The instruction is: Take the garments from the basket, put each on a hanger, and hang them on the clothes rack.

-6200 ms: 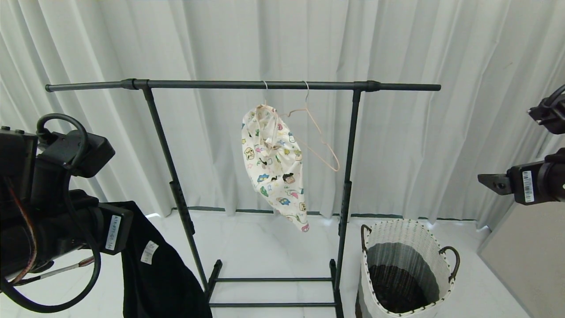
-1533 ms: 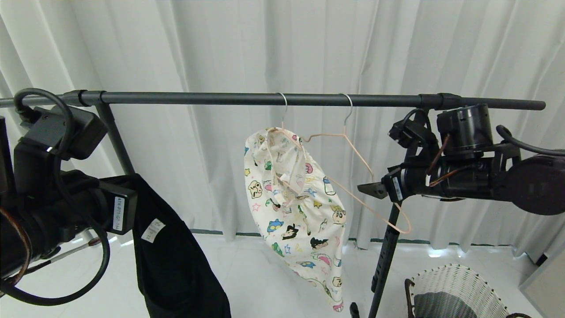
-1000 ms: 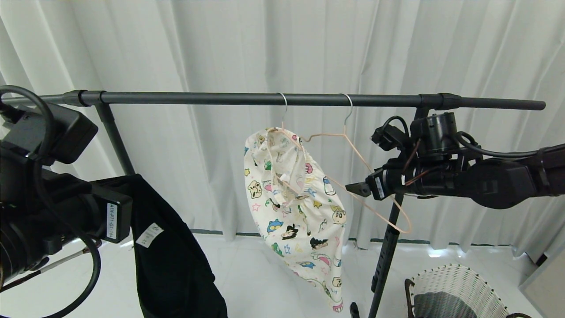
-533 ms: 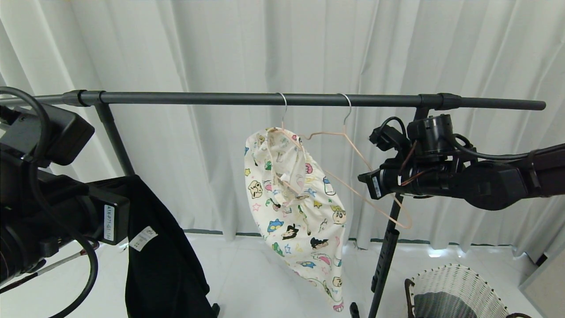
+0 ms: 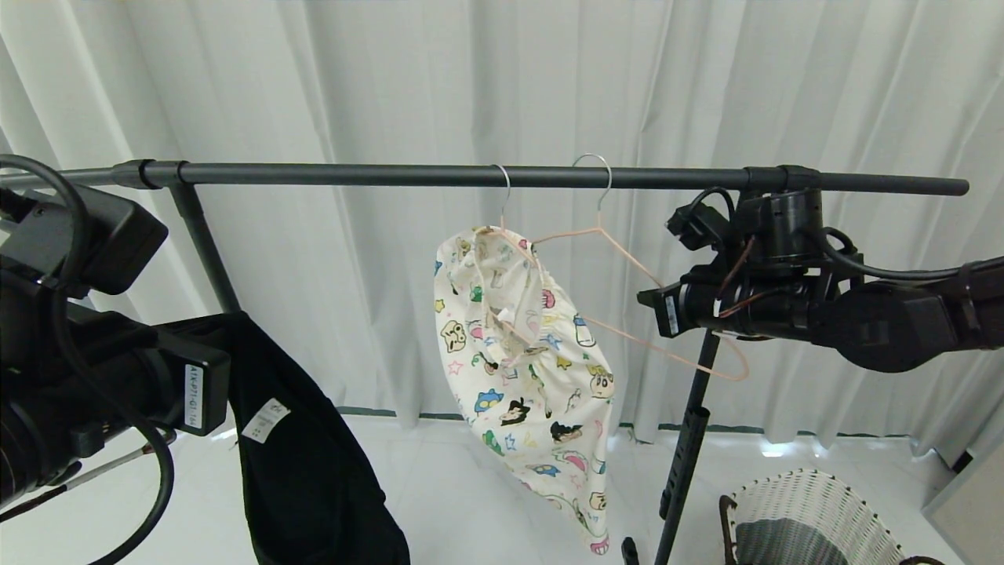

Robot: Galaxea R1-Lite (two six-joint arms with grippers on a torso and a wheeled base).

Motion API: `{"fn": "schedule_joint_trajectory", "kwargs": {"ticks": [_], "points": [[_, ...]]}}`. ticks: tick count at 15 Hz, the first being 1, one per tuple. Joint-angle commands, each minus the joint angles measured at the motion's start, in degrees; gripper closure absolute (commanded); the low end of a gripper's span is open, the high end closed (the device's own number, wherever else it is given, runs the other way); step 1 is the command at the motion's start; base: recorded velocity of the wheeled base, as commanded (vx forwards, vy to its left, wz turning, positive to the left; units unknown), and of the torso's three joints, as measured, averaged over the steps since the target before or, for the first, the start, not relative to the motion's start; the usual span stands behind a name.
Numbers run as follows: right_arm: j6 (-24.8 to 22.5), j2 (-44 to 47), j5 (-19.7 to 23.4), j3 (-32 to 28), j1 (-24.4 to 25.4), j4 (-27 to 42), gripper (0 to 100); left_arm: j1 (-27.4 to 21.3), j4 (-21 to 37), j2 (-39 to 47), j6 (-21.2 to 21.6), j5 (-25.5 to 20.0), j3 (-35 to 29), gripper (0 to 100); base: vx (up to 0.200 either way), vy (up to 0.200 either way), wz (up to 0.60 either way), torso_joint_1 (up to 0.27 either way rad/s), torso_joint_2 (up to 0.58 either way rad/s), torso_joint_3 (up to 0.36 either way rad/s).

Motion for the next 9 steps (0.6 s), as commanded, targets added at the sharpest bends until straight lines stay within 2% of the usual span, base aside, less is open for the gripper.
{"fn": "schedule_joint_trajectory", "kwargs": {"ticks": [1, 3, 7, 9], "points": [[0.47, -2.85, -0.01, 0.06, 0.04, -0.42, 100, -0.01, 0.01, 0.23, 0.02, 0.01, -0.06, 100, 0.000, 0.000, 0.00, 0.000, 0.00, 0.000], [0.55, -4.08, -0.01, 1.02, 0.48, -1.39, 100, -0.01, -0.08, 0.06, 0.11, 0.01, -0.06, 100, 0.000, 0.000, 0.00, 0.000, 0.00, 0.000], [1.78, -9.35, -0.45, 9.37, 0.48, -8.25, 100, 0.17, -0.08, -0.21, 0.11, 0.09, 0.65, 100, 0.000, 0.000, 0.00, 0.000, 0.00, 0.000], [2.75, -12.78, -0.54, 12.98, 0.48, -9.48, 100, 0.26, -0.08, -0.30, 0.02, 0.09, 1.35, 100, 0.000, 0.000, 0.00, 0.000, 0.00, 0.000]]}}
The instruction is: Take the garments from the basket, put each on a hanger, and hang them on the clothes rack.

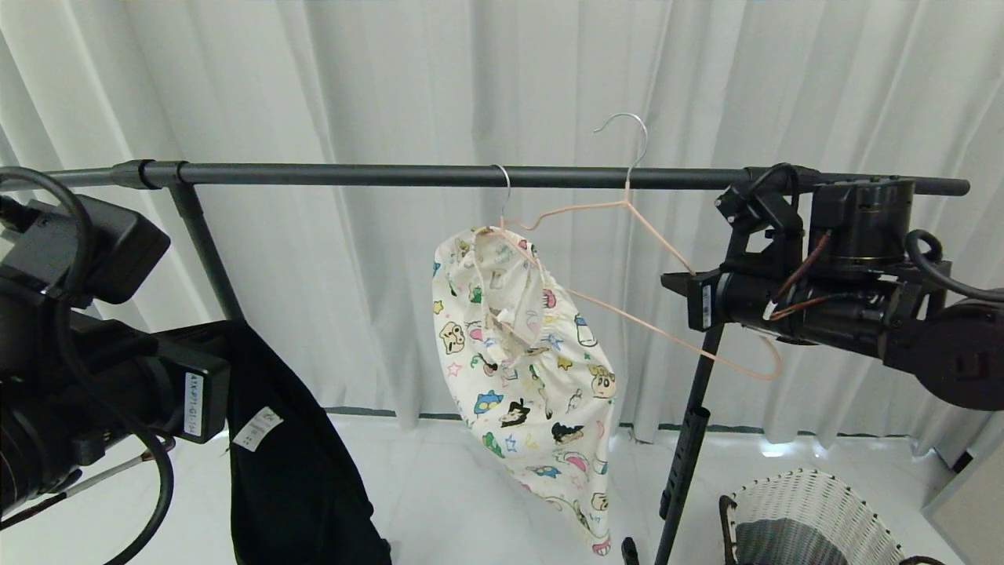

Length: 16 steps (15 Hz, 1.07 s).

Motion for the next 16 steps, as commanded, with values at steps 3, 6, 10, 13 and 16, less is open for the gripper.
{"fn": "schedule_joint_trajectory", "kwargs": {"ticks": [3, 6, 10, 13, 16], "points": [[0.30, -12.96, -0.05, 11.03, 0.00, -0.54, 100, 0.13, 0.03, -0.05, 0.03, 0.54, 0.56, 100, 0.000, 0.000, 0.00, 0.000, 0.00, 0.000], [0.39, -21.57, -2.95, 18.94, 0.00, -0.19, 100, 0.65, -0.06, -0.05, 2.14, 1.50, 1.00, 100, -0.067, 0.000, 0.00, 0.002, 0.00, 0.001], [0.30, -29.04, -4.18, 22.89, 0.00, 3.59, 100, 1.62, -0.06, -0.40, 2.23, 1.42, 0.83, 100, -0.200, 0.000, 0.00, 0.004, 0.00, 0.001], [0.30, -32.91, -5.68, 23.77, -0.09, 6.58, 100, 1.71, -0.06, -0.32, 2.23, 1.42, 0.92, 100, -0.200, 0.000, 0.00, 0.001, 0.00, 0.001], [0.30, -35.46, -5.94, 25.62, -0.09, 7.02, 100, 1.80, -0.06, -0.23, 2.23, 1.42, 0.92, 100, -0.200, 0.000, 0.00, -0.004, 0.00, 0.004]]}}
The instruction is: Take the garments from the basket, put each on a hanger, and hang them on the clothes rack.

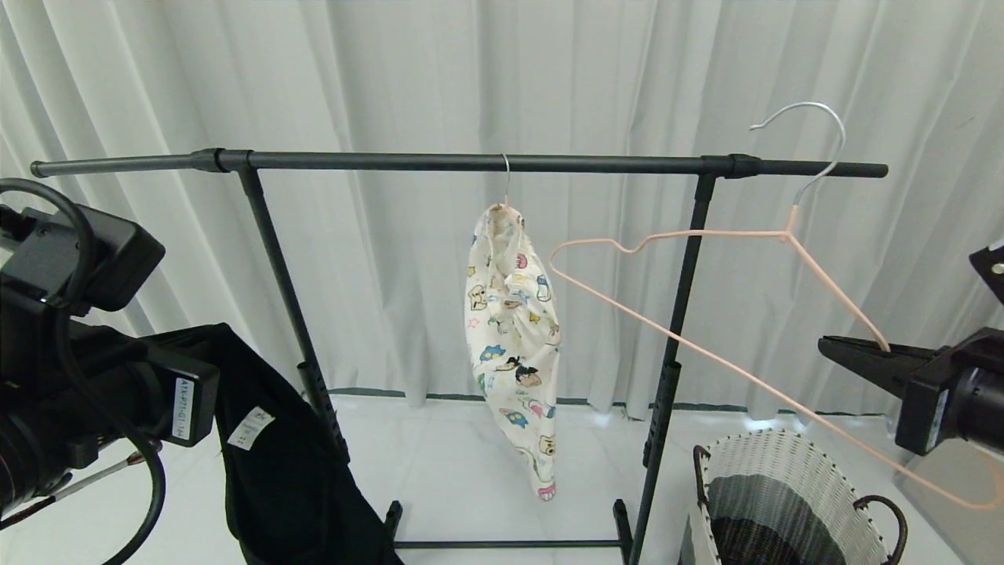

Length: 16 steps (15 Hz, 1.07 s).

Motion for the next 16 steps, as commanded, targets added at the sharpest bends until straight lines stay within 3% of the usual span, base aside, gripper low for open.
{"fn": "schedule_joint_trajectory", "kwargs": {"ticks": [1, 3, 10, 13, 16], "points": [[0.00, -2.58, 0.11, 1.16, 0.02, 0.38, 100, -0.11, -0.06, 0.14, -0.01, 0.01, 0.04, 100, -0.200, 0.000, 0.00, 0.012, 0.00, 0.007], [0.00, -2.58, 0.28, 2.04, 0.64, 0.38, 100, -0.46, -0.06, 0.05, -0.10, -0.25, 0.30, 100, 0.000, 0.000, 0.00, 0.000, 0.00, 0.000], [6.50, -3.37, 0.28, 5.29, 14.08, 0.30, 100, -2.13, -0.06, 4.97, -0.63, -2.36, -3.39, 100, 0.000, 0.000, 0.00, 0.000, 0.00, 0.000], [11.33, -3.64, 0.28, 7.40, 22.79, 0.21, 100, -2.66, -0.06, 13.59, -1.68, 2.39, -10.51, 100, 0.000, 0.000, 0.00, 0.000, 0.00, 0.000], [12.65, -2.05, 0.37, 7.31, 24.72, -0.06, 100, -6.35, -0.06, 20.79, -9.15, 7.57, -17.89, 100, 0.000, 0.000, 0.00, 0.000, 0.00, 0.000]]}}
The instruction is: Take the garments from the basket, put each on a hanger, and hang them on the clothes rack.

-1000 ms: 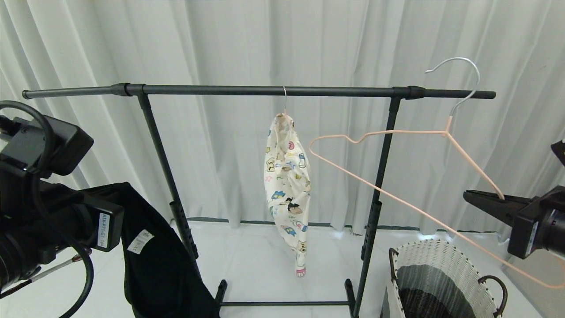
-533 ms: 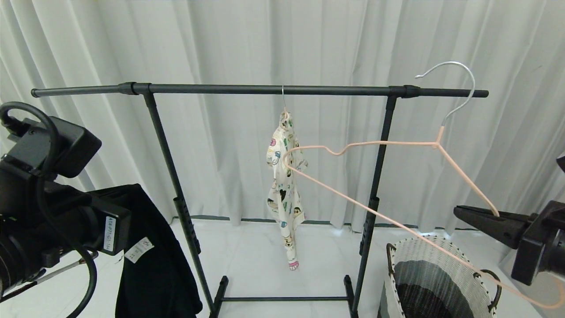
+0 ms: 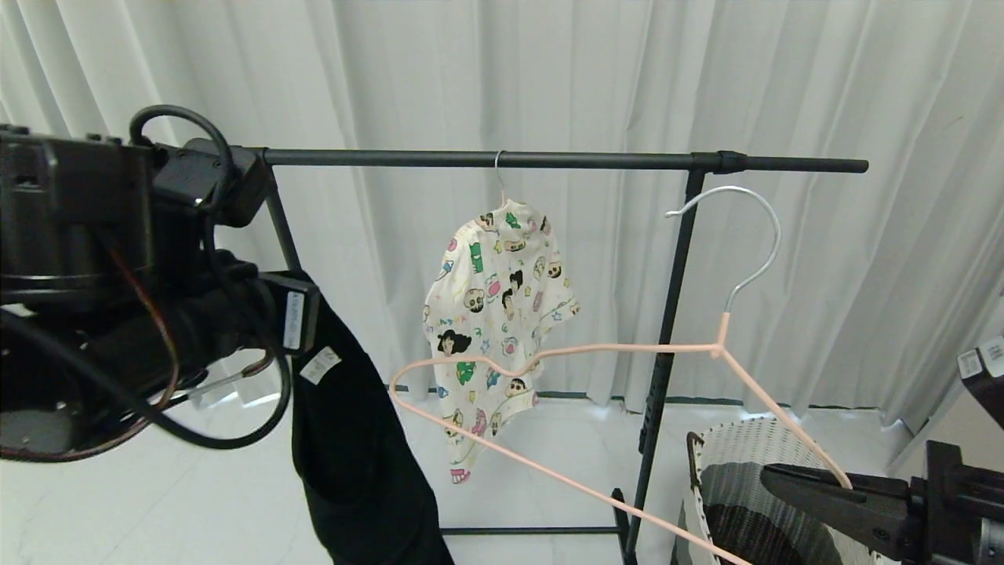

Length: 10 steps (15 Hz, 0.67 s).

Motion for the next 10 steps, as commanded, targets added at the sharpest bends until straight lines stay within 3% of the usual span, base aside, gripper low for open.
{"fn": "schedule_joint_trajectory", "kwargs": {"ticks": [1, 5, 10], "points": [[0.07, 1.59, 0.04, 0.04, 0.87, -0.80, 100, -2.81, 0.01, 7.84, -3.37, 3.68, -5.19, 100, 0.000, 0.000, 0.00, 0.000, 0.00, 0.000], [2.36, 7.57, 0.04, 0.12, 0.79, -8.27, 100, -6.41, 0.01, 9.86, -6.45, 5.00, -7.92, 100, 0.000, 0.000, 0.00, 0.000, 0.00, 0.000], [2.89, 13.37, -0.05, -0.23, -1.06, -14.51, 100, -7.03, 0.01, 9.33, -6.36, 4.91, -8.01, 100, 0.000, 0.000, 0.00, 0.000, 0.00, 0.000]]}}
